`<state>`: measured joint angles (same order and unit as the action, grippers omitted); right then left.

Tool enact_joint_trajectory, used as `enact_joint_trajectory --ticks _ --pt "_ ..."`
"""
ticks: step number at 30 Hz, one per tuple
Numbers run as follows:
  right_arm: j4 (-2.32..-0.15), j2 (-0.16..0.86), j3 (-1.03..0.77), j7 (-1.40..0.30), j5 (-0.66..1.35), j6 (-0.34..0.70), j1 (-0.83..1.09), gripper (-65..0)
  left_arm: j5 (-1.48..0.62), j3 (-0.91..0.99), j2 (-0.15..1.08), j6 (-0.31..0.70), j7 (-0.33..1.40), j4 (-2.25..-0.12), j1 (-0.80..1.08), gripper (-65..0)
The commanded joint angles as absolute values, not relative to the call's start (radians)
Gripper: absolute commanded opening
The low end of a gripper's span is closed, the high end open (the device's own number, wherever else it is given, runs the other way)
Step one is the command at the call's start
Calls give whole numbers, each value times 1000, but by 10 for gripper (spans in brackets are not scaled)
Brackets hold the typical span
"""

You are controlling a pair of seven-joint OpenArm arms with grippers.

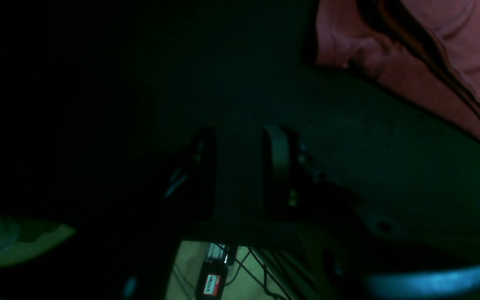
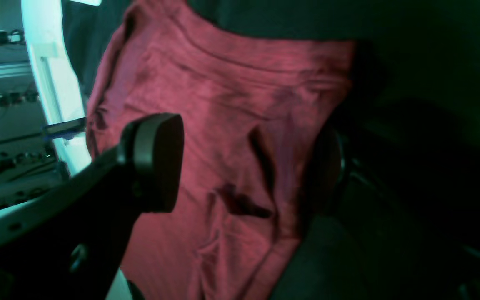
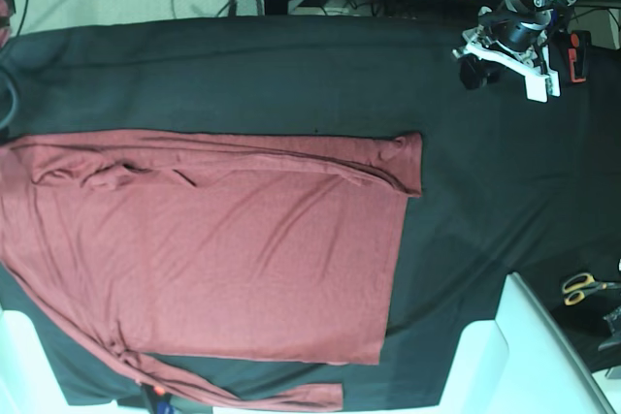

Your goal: Fold the T-shirt properly

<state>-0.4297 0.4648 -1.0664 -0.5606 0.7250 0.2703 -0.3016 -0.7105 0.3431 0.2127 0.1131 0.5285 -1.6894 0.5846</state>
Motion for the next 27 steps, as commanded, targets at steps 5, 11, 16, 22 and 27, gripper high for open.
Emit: enact_joint_trajectory --ticks 5,11,16,22,27 --pt "-441 489 -1061 -556 739 285 -321 -252 -719 351 222 124 515 -1707 590 -457" --pt "-381 487 -1061 -553 739 285 -321 -402 -720 352 220 124 515 -1707 590 -454" --pt "-323 492 -1061 -553 739 285 -321 -642 -727 355 220 124 515 -1707 587 -441" --pt "-323 489 -1061 -558 739 285 -321 -648 -954 351 234 124 516 -1662 549 -211" --pt "-323 489 -1061 -559 739 285 -318 -647 -1009 320 234 124 516 -1549 450 -135"
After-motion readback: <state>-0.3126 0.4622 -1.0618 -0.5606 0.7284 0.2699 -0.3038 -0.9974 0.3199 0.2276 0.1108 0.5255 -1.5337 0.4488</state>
